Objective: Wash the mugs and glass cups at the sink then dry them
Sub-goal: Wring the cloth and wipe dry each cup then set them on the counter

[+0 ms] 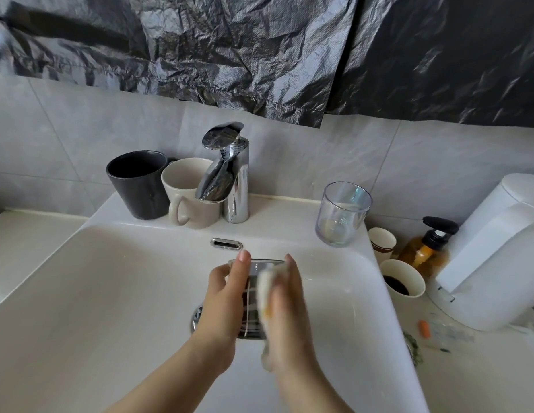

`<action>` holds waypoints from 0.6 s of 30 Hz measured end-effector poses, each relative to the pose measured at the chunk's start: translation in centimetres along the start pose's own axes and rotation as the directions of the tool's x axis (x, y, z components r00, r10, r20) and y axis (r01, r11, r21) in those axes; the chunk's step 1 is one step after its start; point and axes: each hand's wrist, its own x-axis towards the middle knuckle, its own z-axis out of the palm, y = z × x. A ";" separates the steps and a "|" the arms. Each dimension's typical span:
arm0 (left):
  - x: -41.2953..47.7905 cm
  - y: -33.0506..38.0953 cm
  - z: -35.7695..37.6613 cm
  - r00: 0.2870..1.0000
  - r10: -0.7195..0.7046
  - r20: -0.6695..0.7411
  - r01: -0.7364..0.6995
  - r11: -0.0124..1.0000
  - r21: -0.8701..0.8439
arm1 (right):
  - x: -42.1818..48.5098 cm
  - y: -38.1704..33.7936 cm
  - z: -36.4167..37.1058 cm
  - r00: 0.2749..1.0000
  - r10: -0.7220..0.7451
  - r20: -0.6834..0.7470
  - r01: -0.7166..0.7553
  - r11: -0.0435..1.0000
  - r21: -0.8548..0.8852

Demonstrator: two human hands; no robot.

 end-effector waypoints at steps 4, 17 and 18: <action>0.2 0.3 -0.5 0.998 -0.001 0.065 -0.004 0.997 0.076 | 0.1 0.0 0.5 0.998 -0.068 -0.015 0.069 0.994 0.086; -0.4 0.7 0.1 1.000 0.012 0.013 -0.013 0.996 0.084 | -0.1 0.6 0.4 0.952 -0.299 -0.064 0.281 0.938 -0.203; -0.5 0.6 0.2 1.000 0.005 0.024 -0.007 0.998 0.059 | -0.1 0.9 0.5 0.938 -0.341 -0.060 0.318 0.918 -0.236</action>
